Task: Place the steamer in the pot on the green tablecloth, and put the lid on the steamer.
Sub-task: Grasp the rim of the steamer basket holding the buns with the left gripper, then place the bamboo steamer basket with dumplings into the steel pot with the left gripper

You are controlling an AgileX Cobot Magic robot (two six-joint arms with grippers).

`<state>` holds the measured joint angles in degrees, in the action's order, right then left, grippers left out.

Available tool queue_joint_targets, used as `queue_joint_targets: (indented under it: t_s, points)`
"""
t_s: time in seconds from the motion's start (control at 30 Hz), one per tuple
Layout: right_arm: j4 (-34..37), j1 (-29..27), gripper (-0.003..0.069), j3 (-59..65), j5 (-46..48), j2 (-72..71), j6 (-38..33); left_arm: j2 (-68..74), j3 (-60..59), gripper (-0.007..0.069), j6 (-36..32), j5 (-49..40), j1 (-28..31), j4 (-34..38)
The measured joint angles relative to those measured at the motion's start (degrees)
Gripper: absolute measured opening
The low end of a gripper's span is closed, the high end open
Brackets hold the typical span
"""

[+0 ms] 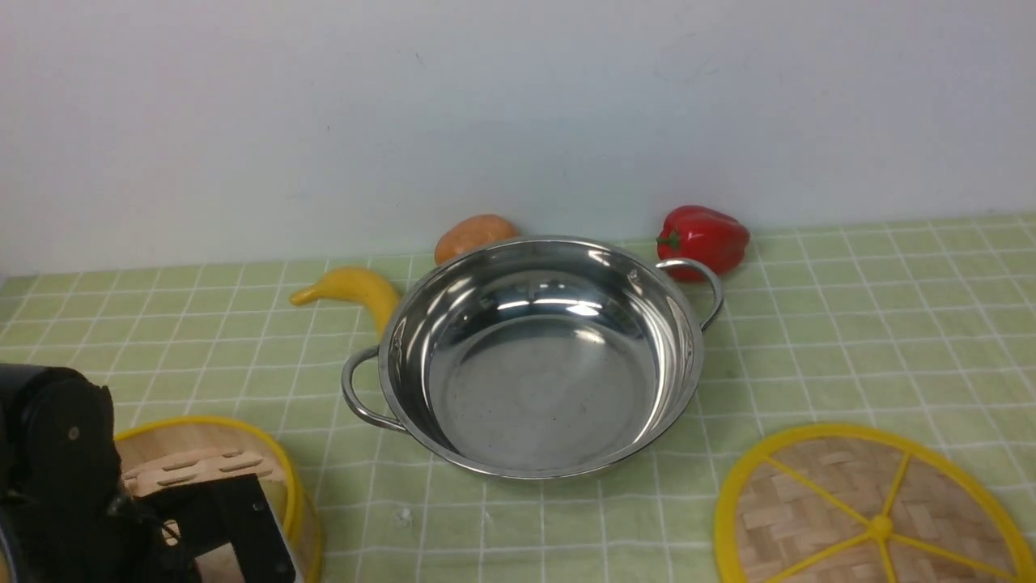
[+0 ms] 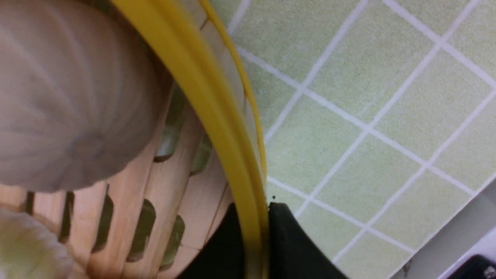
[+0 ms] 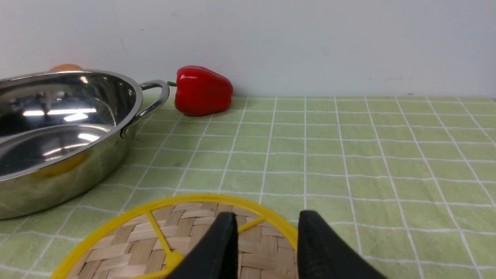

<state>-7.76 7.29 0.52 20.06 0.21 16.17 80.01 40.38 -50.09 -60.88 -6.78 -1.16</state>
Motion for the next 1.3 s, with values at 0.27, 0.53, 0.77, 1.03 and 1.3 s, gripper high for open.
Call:
queue_joint_targets:
  t_s: [0.27,0.53,0.77,1.03,1.3]
  points:
    - [0.00,0.00,0.0242,0.00,0.00,0.00,0.00,-0.68,12.54,0.0047,0.05,-6.96,0.00,-2.92]
    - [0.00,0.00,0.0243,0.00,0.00,0.00,0.00,-0.62,24.55,0.0047,-0.20,-8.16,-1.71,0.24]
    - [0.00,0.00,0.0243,0.00,0.00,0.00,0.00,6.13,35.67,0.0047,-0.24,-9.21,-14.14,-2.30]
    - [0.00,0.00,0.0243,0.00,0.00,0.00,0.00,21.27,51.89,0.0050,2.42,-9.46,-22.10,-1.44]
    - [0.00,0.00,0.0243,0.00,0.00,0.00,0.00,31.71,57.76,0.0050,-2.19,-9.77,-23.09,6.05]
